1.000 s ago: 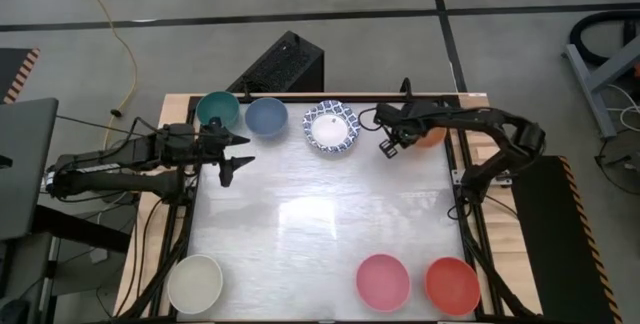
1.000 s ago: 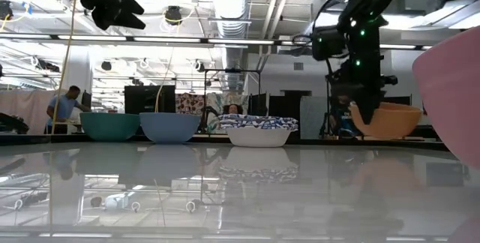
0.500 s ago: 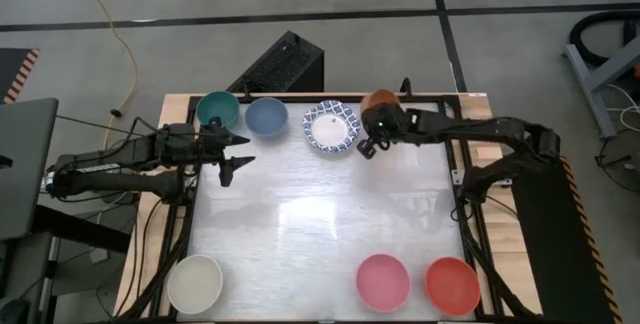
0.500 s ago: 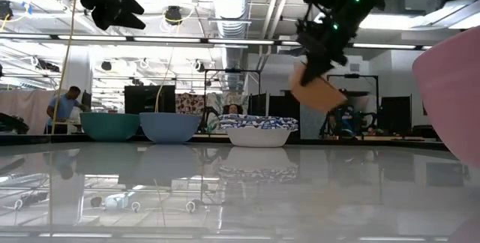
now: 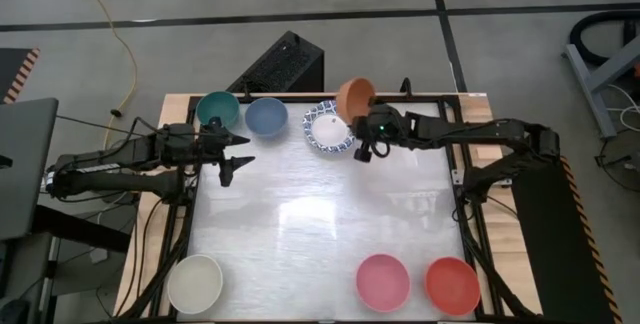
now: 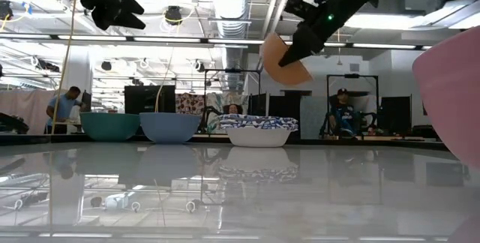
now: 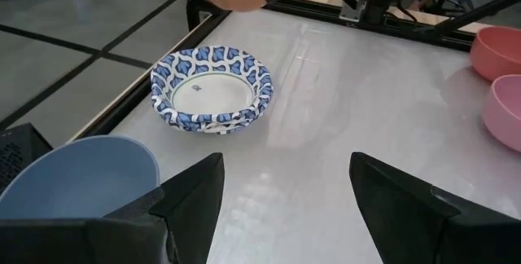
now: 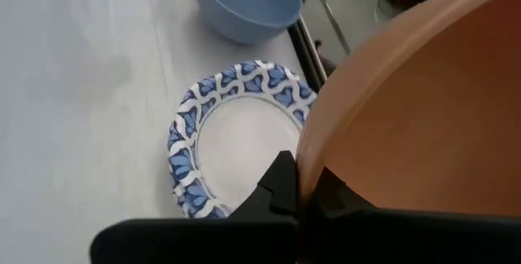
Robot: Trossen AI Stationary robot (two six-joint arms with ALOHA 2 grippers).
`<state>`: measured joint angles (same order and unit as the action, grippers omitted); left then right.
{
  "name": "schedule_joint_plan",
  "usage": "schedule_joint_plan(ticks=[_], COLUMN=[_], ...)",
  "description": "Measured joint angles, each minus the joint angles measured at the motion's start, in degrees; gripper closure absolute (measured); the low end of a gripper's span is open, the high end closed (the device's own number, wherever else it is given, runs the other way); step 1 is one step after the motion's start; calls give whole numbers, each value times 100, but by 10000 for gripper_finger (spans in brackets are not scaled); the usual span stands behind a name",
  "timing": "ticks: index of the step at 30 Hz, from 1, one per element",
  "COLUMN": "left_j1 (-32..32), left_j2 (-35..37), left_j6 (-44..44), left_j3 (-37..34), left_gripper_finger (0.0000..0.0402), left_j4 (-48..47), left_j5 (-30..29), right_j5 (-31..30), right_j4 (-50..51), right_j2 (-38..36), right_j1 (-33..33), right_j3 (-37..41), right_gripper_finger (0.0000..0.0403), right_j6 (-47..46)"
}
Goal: Nest bowls inside each other
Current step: Stack the brown bowl on top of the blue pattern bowl
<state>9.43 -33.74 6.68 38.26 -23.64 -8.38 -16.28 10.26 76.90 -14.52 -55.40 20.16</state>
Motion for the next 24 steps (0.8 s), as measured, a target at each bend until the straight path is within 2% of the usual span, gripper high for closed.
schedule_joint_plan(ticks=[6, 12, 16, 24], left_j1=[0, 2, 4, 0], left_j2=[0, 0, -1, 0], left_j6=[-8, -101, -103, -79], left_j3=[0, 0, 0, 0], left_gripper_finger=[146, 146, 146, 146], left_j4=[0, 4, 10, -70], left_j5=[0, 0, 0, 1], right_j5=[181, 626, 731, 834], right_j4=[-485, -359, 317, 2487], right_j2=[16, 467, 1093, 2253], right_j1=[143, -7, -84, -221], right_j3=[-3, -292, -1053, -2779], right_gripper_finger=[396, 396, 396, 396], right_j6=[669, 599, 587, 582])
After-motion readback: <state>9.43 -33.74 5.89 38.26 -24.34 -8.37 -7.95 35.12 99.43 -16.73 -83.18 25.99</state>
